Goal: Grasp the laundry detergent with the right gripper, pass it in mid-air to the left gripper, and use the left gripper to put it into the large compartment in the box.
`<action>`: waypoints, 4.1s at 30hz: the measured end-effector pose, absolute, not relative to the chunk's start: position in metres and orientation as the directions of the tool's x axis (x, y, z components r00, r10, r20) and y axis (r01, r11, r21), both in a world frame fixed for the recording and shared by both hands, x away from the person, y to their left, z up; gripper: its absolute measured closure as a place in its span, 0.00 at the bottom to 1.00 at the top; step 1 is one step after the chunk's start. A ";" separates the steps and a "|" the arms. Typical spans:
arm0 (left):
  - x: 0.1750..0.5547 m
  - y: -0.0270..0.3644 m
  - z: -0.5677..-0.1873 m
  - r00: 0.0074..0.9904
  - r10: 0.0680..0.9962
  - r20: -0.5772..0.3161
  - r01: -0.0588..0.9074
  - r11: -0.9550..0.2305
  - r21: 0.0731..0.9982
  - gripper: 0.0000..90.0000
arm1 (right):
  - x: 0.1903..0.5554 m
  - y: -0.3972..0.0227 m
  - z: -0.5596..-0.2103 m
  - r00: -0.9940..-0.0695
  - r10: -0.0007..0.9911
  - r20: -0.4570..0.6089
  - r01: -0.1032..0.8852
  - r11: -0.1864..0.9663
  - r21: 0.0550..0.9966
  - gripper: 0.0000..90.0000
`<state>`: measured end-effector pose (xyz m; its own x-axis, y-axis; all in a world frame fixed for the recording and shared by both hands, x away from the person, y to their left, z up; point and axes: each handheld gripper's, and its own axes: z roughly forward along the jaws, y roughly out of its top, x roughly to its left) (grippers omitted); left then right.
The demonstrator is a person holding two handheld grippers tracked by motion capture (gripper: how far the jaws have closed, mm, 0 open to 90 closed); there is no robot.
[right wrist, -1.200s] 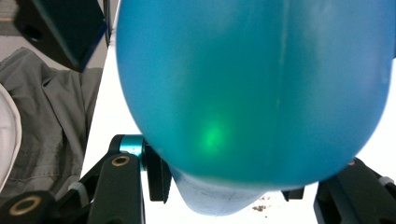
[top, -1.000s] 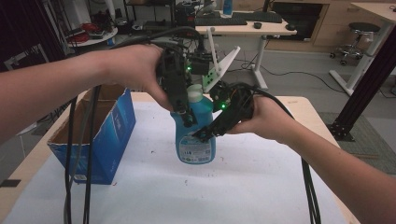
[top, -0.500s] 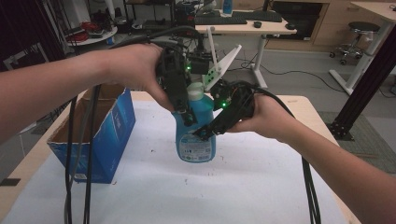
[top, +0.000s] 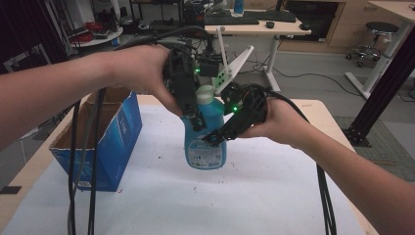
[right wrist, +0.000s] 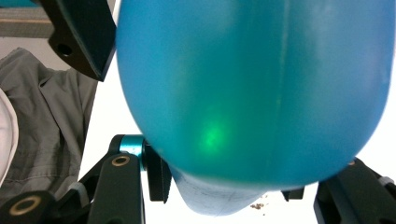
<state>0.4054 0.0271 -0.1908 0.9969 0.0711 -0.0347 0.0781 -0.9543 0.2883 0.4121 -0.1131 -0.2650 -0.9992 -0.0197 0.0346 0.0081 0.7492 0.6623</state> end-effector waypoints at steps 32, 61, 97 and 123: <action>0.405 0.024 -0.191 0.996 0.087 -0.021 0.089 -0.954 0.287 0.33 | 0.412 -0.113 -0.265 -0.999 -0.023 0.023 -0.002 0.747 0.665 0.53; 0.404 0.025 -0.192 0.997 0.071 0.005 0.066 -0.953 0.296 0.42 | 0.409 -0.112 -0.265 -1.000 -0.022 0.009 -0.011 0.765 0.644 0.52; 0.406 0.083 -0.148 0.966 0.255 0.040 0.227 -0.913 0.339 0.42 | 0.429 -0.197 -0.267 -0.975 0.205 0.082 0.216 0.807 0.550 0.23; 0.416 0.219 -0.093 0.665 0.745 0.052 0.680 -0.633 0.369 0.42 | 0.448 -0.272 -0.265 -0.915 0.392 0.097 0.380 0.753 0.537 0.23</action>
